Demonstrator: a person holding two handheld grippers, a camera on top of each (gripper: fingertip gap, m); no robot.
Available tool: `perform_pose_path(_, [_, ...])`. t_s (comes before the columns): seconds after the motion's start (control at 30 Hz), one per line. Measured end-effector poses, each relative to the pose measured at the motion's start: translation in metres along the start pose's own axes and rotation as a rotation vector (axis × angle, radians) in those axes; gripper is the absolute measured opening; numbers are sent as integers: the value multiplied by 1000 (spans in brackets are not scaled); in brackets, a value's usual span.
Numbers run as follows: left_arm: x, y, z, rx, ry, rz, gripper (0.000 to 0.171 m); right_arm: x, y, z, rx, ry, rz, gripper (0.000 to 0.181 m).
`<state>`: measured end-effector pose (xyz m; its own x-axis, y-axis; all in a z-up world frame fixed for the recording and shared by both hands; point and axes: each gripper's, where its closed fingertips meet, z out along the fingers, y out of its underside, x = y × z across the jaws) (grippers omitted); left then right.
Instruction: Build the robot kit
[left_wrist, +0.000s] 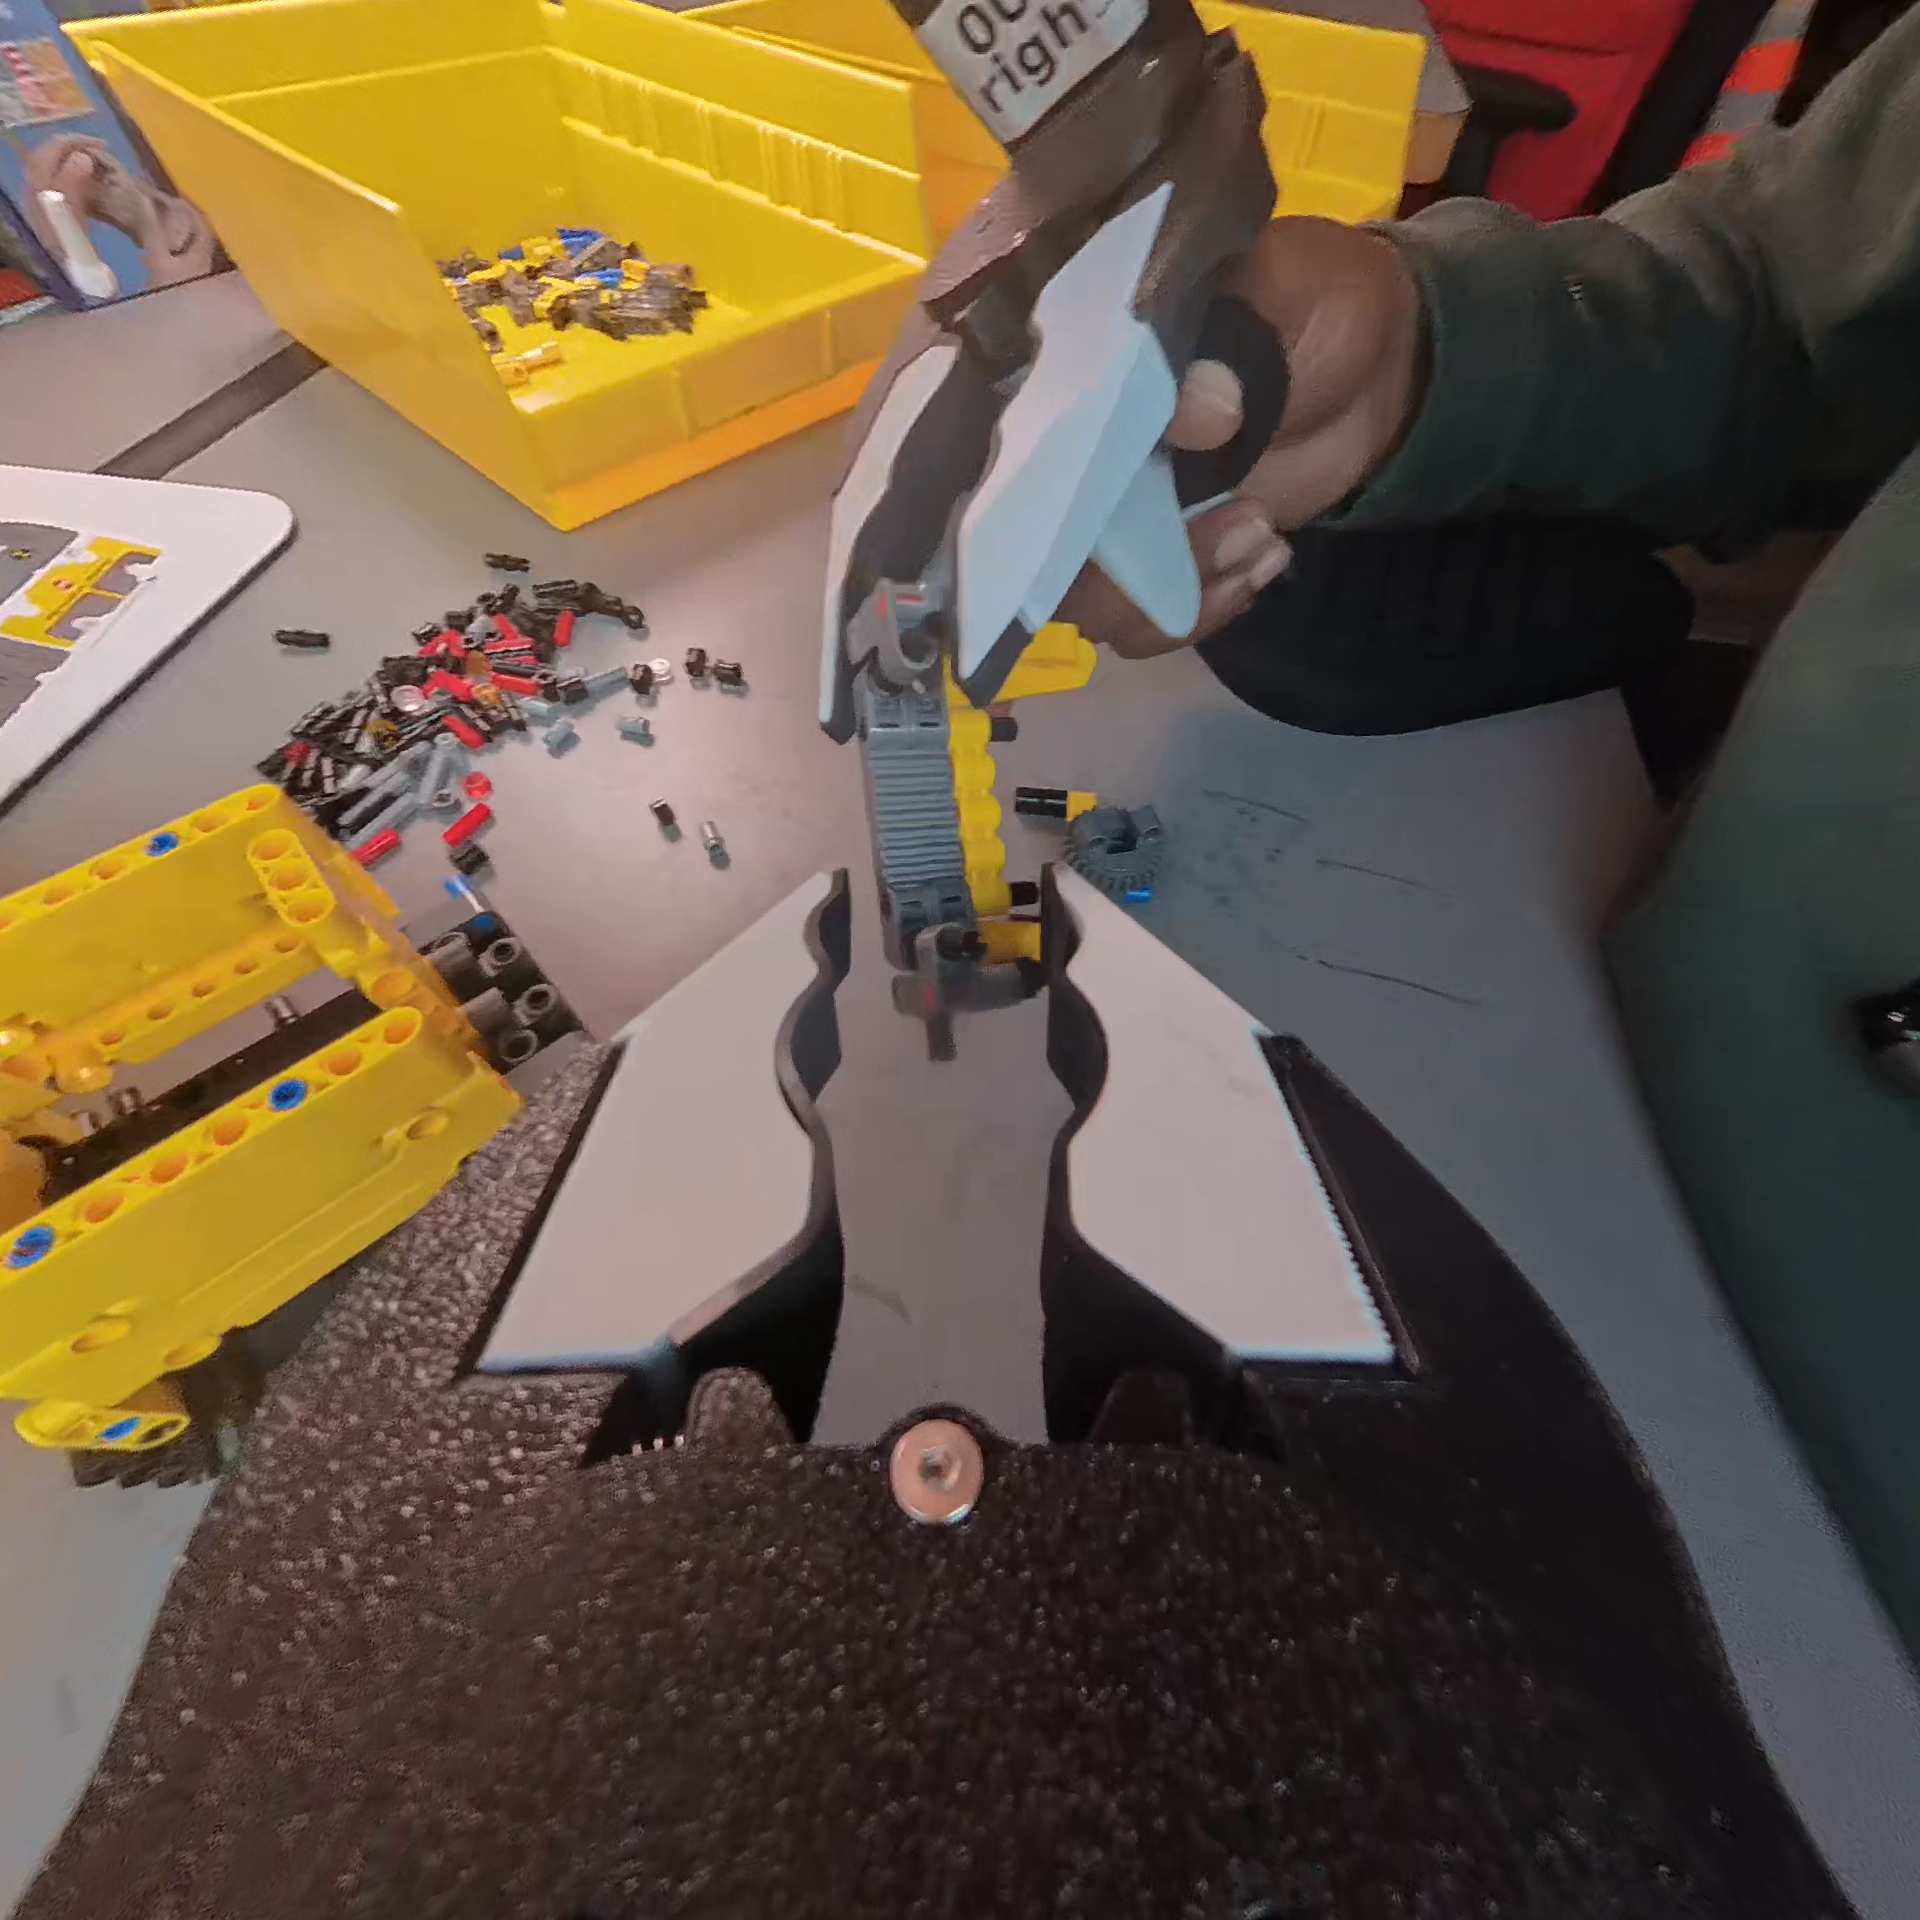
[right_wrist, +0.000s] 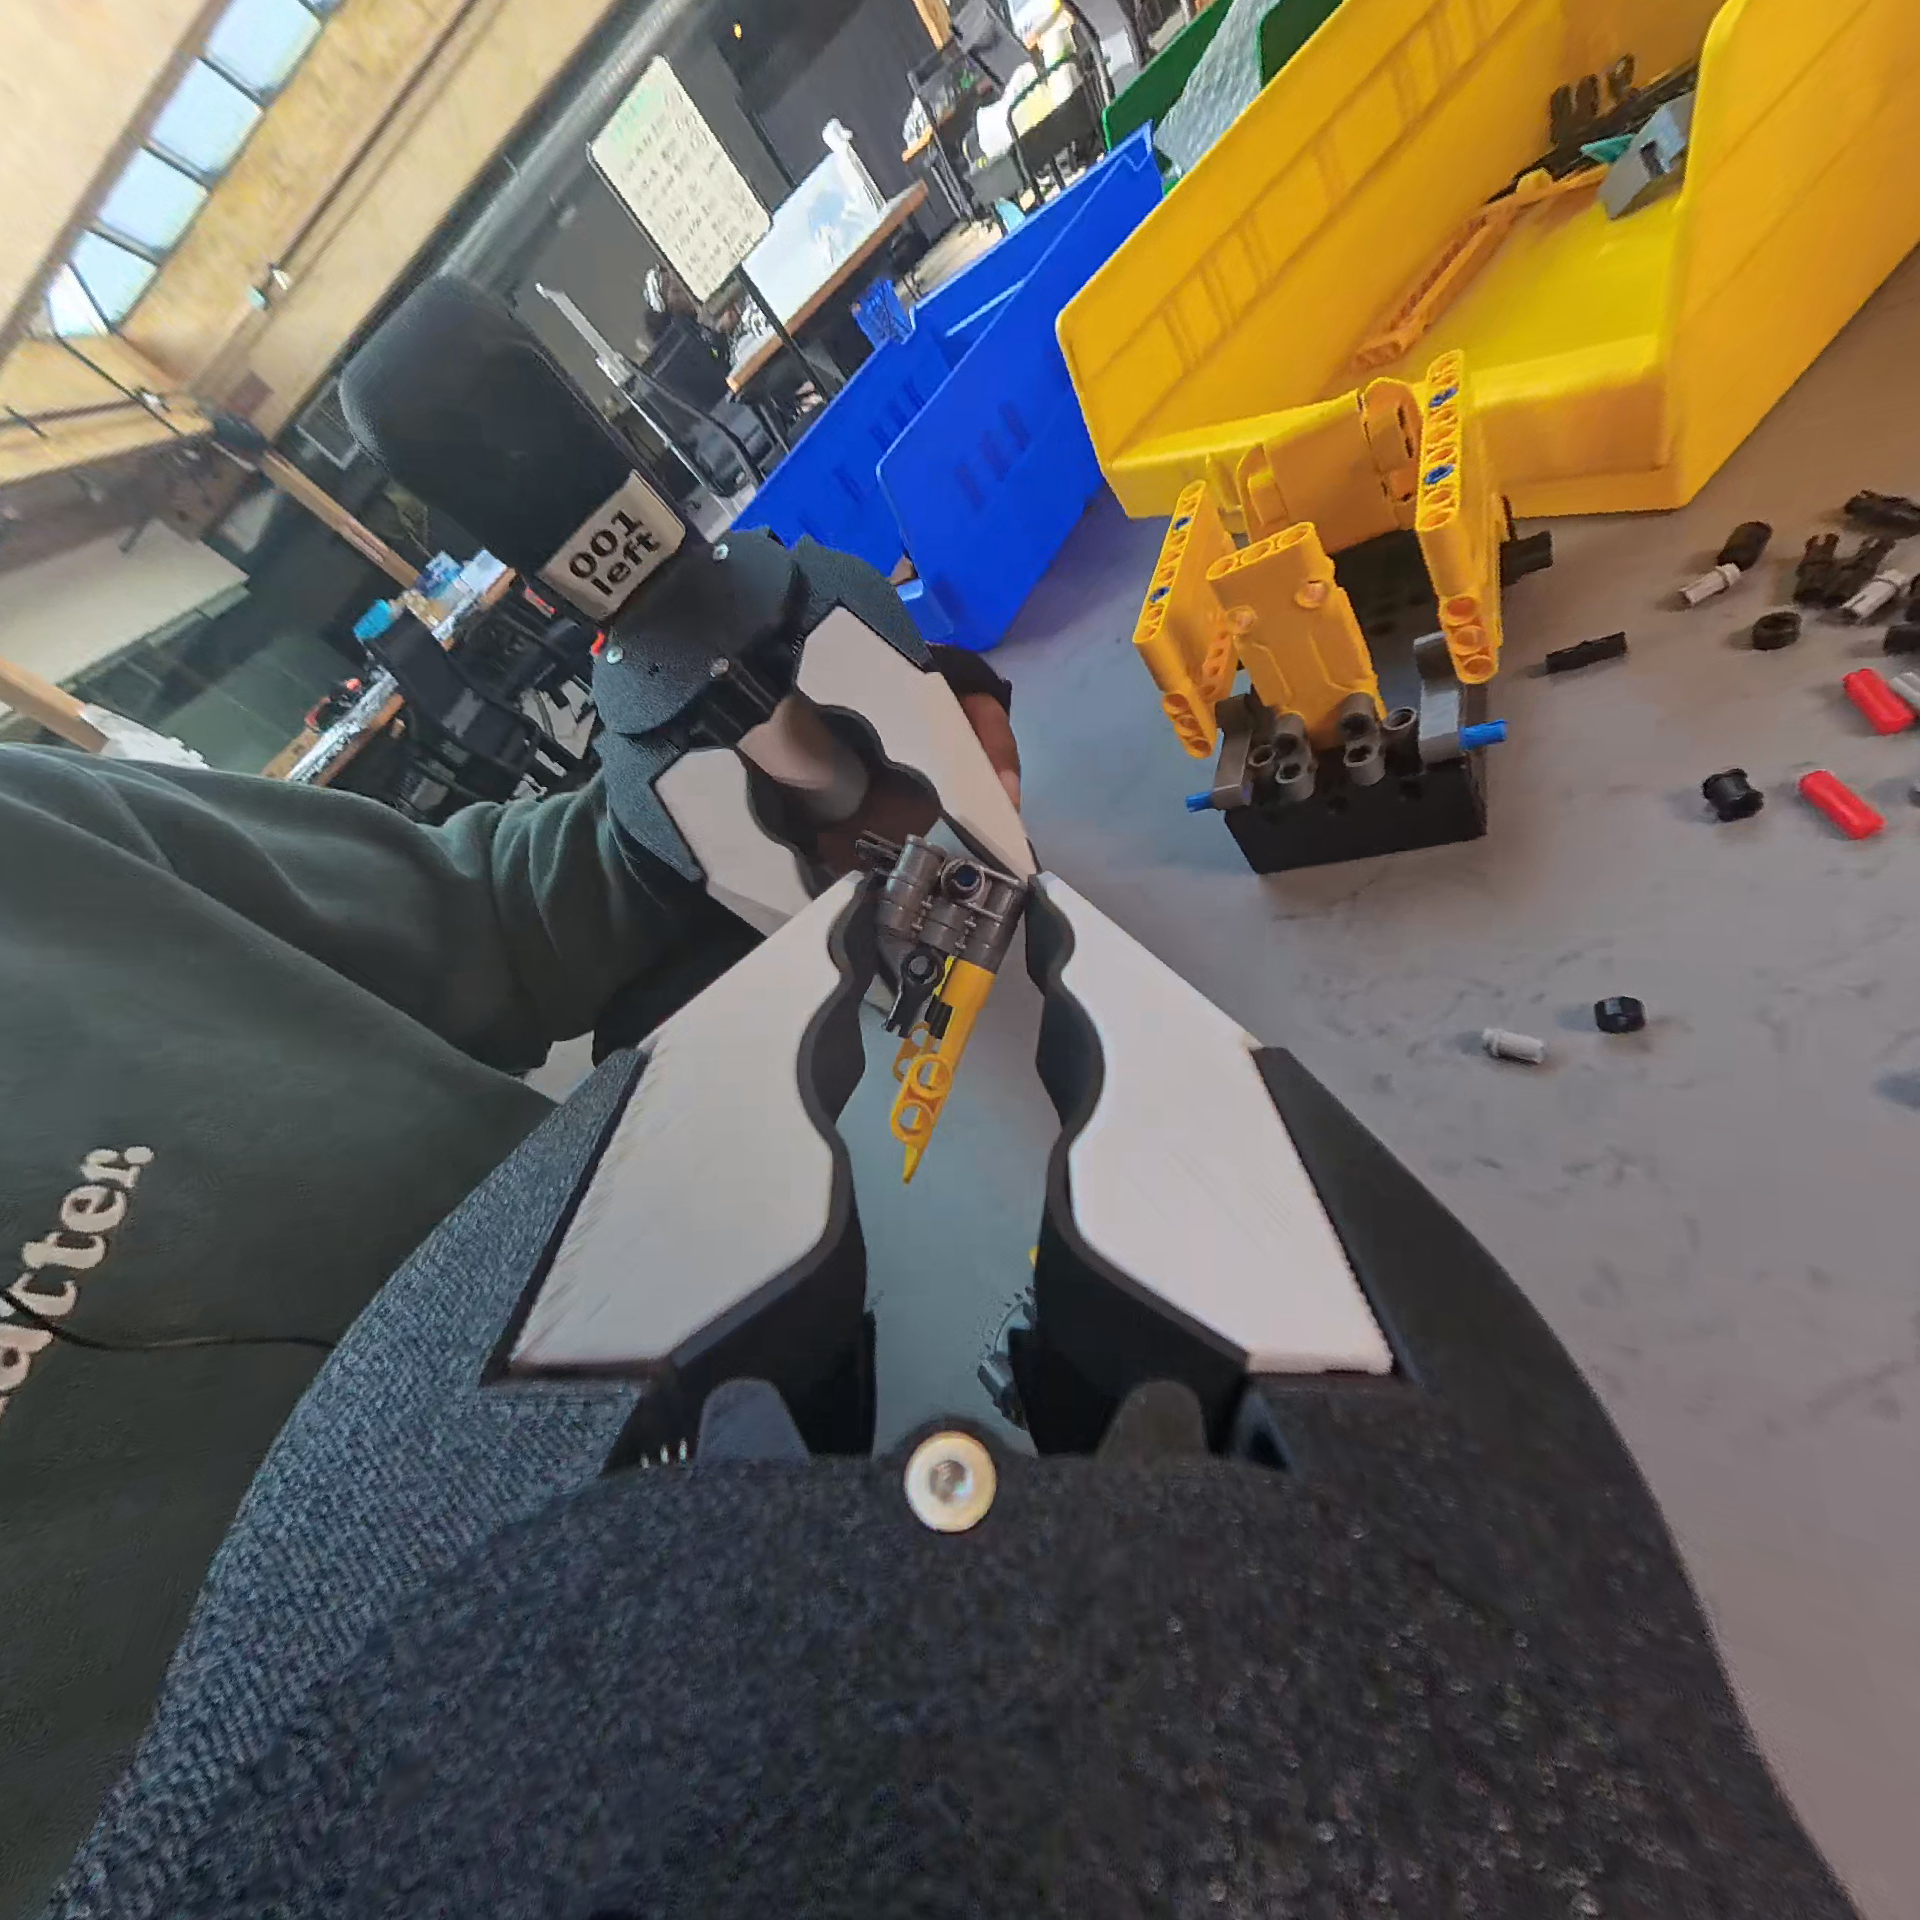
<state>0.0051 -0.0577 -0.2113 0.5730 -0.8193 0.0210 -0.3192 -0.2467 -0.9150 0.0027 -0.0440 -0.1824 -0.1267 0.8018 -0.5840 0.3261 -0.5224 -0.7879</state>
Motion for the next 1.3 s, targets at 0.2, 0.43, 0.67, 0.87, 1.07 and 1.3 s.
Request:
perform_pose_path(0.2, [-5,-2,-4,4,2,-22,23,5,7,-4,-33,-5,12,27])
perform_pose_path(0.43, [14,27,-2,-165,158,-120,20,4,54,-2,-312,4,-239,28])
perform_pose_path(0.67, [25,49,3,-294,212,-148,17,16,58,-37,-459,121,-703,67])
perform_pose_path(0.87, [22,55,9,-319,193,-161,17,19,92,-47,-627,81,-824,41])
perform_pose_path(1.07, [22,54,19,-331,140,-168,17,26,105,-46,-685,59,-772,29])
perform_pose_path(1.3, [30,47,23,-300,166,-147,37,22,67,-73,-509,24,-618,29])
